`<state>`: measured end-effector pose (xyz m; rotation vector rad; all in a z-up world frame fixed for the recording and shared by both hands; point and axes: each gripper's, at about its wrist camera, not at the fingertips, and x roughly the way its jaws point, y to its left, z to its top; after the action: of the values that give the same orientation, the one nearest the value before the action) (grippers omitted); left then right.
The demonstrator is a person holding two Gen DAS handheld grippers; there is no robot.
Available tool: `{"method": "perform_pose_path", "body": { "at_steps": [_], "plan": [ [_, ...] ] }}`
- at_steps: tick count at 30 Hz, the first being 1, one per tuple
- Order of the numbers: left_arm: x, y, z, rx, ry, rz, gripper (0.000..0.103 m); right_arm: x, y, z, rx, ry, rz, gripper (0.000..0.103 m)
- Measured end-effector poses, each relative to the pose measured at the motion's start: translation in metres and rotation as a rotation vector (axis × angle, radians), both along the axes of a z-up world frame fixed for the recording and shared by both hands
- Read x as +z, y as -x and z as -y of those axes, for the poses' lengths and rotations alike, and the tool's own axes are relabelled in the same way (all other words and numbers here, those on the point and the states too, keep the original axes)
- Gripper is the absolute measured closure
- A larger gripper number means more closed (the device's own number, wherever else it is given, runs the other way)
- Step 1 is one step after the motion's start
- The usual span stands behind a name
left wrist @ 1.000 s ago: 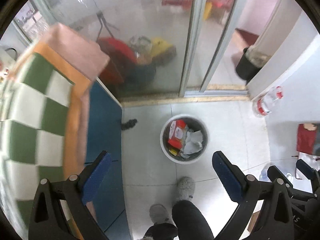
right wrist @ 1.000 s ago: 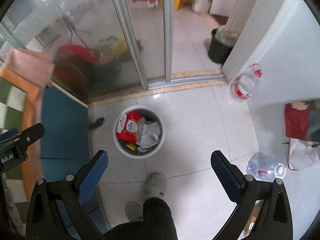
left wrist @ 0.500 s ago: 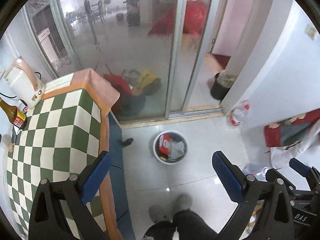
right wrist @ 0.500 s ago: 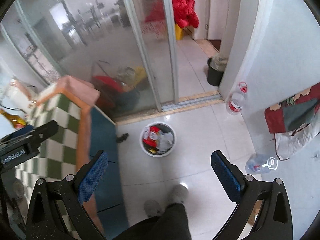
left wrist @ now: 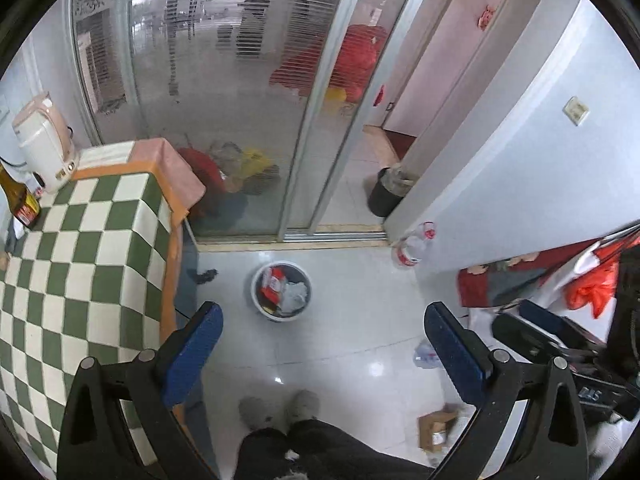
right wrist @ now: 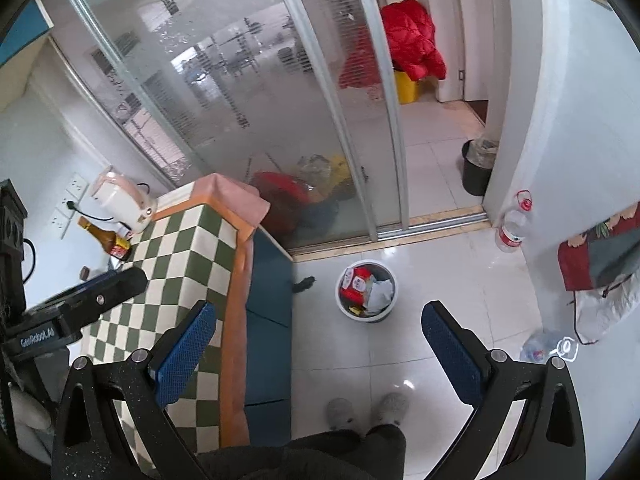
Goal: Collect trash
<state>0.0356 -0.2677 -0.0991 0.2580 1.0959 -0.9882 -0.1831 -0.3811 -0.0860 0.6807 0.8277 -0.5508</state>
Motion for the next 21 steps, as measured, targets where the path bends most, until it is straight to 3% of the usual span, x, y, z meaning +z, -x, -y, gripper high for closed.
{"method": "perform_pose_path", "body": {
  "at_steps": [21],
  "plan": [
    [0.008,0.017,-0.003,-0.03,0.011,-0.021,0.0,0.0,0.005,0.005,0.06,-0.061,0.006,0.0]
  ]
}}
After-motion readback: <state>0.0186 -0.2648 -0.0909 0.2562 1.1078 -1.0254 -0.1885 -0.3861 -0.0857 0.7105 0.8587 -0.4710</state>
